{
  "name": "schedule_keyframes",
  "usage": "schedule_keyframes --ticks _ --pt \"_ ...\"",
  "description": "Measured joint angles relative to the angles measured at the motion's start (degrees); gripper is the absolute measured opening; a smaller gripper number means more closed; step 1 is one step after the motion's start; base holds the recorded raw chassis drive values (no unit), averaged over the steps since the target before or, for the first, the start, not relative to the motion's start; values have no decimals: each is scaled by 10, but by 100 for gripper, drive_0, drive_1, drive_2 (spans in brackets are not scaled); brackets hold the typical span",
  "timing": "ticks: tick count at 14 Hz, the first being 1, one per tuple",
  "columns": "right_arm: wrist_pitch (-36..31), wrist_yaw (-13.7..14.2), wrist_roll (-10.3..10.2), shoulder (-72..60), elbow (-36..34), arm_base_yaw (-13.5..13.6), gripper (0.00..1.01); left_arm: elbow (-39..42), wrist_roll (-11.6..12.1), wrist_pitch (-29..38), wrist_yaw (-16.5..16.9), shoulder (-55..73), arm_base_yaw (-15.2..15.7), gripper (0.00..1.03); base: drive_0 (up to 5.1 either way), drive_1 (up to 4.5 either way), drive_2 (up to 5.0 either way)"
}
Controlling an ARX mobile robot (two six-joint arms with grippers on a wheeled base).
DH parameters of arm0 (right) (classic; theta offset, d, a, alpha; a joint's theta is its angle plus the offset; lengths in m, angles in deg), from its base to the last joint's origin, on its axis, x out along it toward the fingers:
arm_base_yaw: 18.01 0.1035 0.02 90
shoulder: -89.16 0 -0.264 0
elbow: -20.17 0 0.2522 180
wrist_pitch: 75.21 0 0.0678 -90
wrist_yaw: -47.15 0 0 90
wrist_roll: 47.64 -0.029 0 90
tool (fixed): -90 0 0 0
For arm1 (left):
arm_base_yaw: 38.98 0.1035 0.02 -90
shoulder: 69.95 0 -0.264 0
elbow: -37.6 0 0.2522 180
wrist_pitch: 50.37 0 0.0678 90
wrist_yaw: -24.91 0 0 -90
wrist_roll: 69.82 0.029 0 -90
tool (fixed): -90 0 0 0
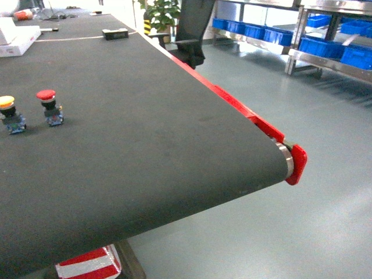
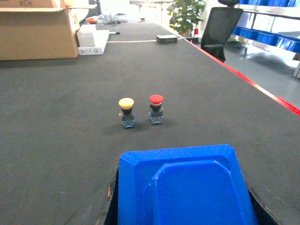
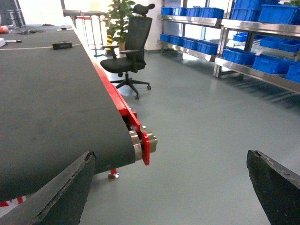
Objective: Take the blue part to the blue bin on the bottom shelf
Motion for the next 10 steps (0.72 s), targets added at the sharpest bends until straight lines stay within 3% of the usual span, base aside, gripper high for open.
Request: schedule_keyframes --ticks 10 --pt "0 0 0 0 0 0 98 0 0 0 0 0 0 44 -156 -156 -156"
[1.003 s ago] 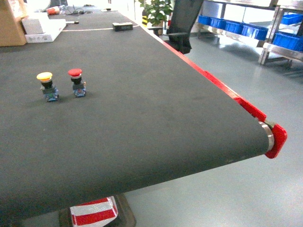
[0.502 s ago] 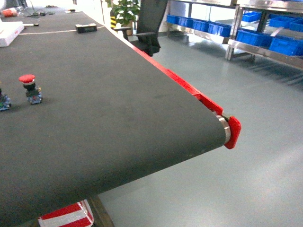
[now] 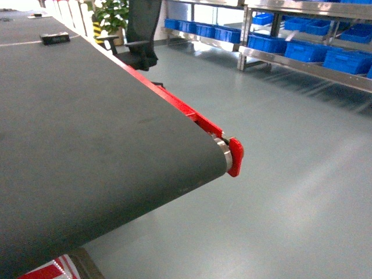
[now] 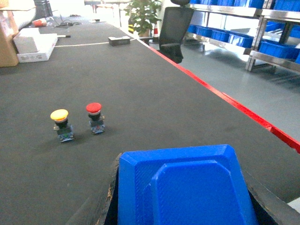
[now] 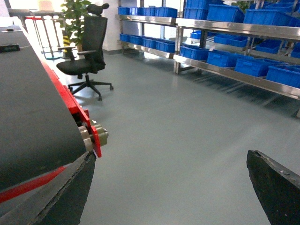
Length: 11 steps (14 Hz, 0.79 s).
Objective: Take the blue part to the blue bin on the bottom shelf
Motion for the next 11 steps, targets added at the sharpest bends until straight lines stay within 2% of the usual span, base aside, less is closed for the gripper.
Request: schedule_keyframes --ticks 11 --pt "0 0 0 0 0 0 98 0 0 0 0 0 0 44 -157 -157 -157"
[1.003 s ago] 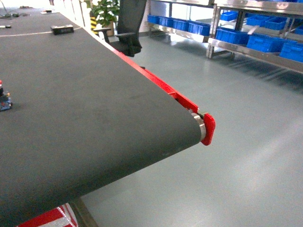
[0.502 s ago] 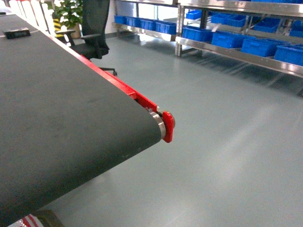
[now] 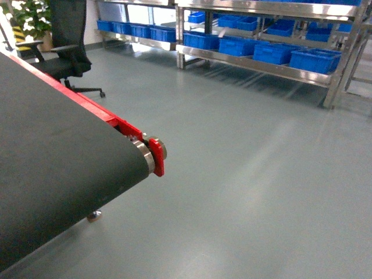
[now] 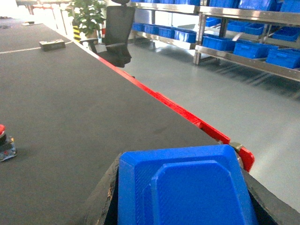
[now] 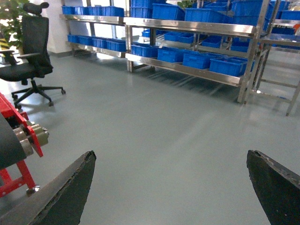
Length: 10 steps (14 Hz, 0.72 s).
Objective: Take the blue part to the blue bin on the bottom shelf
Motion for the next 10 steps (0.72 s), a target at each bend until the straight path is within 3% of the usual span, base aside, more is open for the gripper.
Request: schedule_keyframes --ticks 10 --pt "0 0 0 0 0 0 98 0 0 0 0 0 0 44 -158 -158 -158"
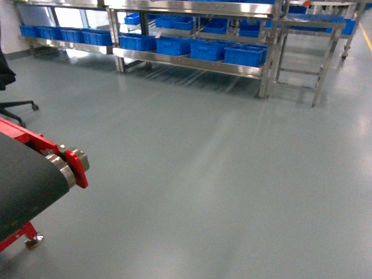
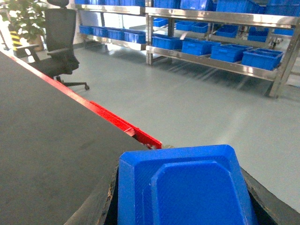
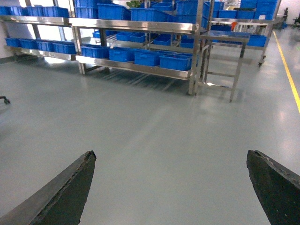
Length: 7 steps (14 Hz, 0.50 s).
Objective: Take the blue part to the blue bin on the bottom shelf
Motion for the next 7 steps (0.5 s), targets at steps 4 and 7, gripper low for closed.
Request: schedule_keyframes --ticks 4,7 --pt "0 0 0 0 0 0 98 0 0 0 0 0 0 44 -158 -158 -158" --pt "0 0 0 0 0 0 98 0 0 0 1 0 0 44 -150 -150 -150"
